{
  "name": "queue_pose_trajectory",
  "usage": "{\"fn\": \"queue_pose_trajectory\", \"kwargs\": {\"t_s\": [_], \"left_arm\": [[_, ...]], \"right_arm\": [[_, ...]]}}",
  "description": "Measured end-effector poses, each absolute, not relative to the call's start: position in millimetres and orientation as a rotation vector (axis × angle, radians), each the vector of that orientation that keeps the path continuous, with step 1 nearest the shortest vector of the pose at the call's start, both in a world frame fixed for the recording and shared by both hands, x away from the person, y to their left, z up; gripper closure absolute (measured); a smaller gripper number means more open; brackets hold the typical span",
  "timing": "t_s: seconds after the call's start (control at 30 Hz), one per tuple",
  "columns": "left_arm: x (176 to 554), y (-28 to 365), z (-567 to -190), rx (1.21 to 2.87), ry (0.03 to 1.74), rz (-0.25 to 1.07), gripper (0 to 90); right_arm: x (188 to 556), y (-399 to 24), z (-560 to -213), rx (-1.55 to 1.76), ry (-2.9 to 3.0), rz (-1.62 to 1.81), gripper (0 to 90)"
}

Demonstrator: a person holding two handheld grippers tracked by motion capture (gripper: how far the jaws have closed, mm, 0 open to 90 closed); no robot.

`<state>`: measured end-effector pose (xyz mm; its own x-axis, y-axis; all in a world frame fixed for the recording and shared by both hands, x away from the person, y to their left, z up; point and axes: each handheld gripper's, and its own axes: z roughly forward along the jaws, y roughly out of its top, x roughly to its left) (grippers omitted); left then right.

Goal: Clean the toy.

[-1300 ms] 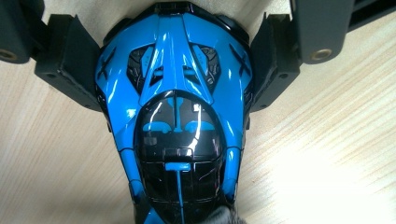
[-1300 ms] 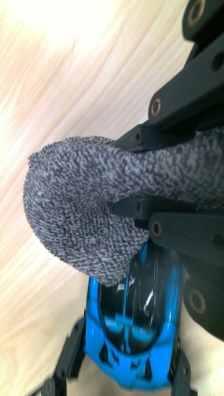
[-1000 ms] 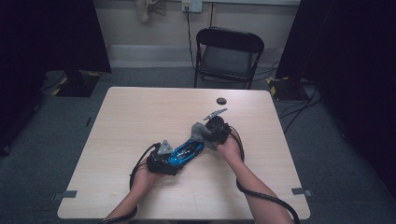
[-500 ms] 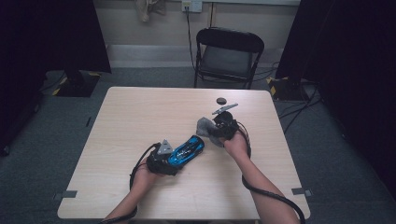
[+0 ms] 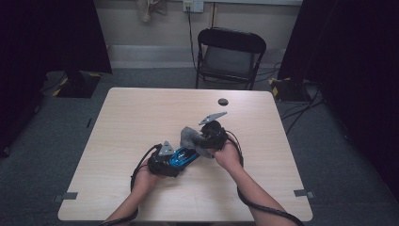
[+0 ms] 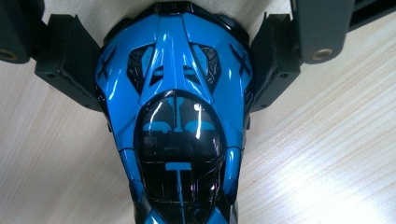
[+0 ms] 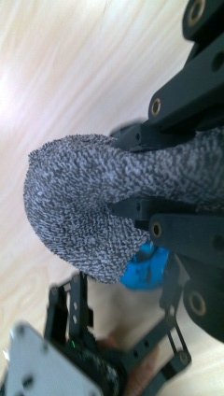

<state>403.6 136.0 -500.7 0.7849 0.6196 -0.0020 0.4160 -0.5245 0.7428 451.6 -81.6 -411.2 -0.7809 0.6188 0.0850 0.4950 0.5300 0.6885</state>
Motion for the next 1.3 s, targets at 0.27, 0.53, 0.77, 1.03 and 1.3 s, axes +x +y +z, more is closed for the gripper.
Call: {"fn": "queue_pose_trajectory", "kwargs": {"t_s": [0.27,0.53,0.77,1.03,1.3], "left_arm": [[403.4,135.9,-500.7,2.198,0.767,0.338,25.6],[403.5,136.0,-500.6,2.199,0.766,0.34,25.6],[403.3,135.7,-500.8,2.195,0.77,0.34,25.6],[403.1,135.7,-500.8,2.195,0.772,0.339,25.6],[403.2,135.8,-500.7,2.195,0.771,0.344,25.7]], "right_arm": [[433.4,-55.6,-426.7,0.857,2.68,1.055,74.1],[422.3,-34.5,-437.5,0.816,2.731,1.056,74.1],[420.2,-27.8,-445.5,0.804,2.743,1.033,73.9],[417.9,-24.9,-452.8,0.774,2.745,1.007,74.1],[417.5,-22.9,-453.1,0.763,2.744,0.989,74.3]]}}
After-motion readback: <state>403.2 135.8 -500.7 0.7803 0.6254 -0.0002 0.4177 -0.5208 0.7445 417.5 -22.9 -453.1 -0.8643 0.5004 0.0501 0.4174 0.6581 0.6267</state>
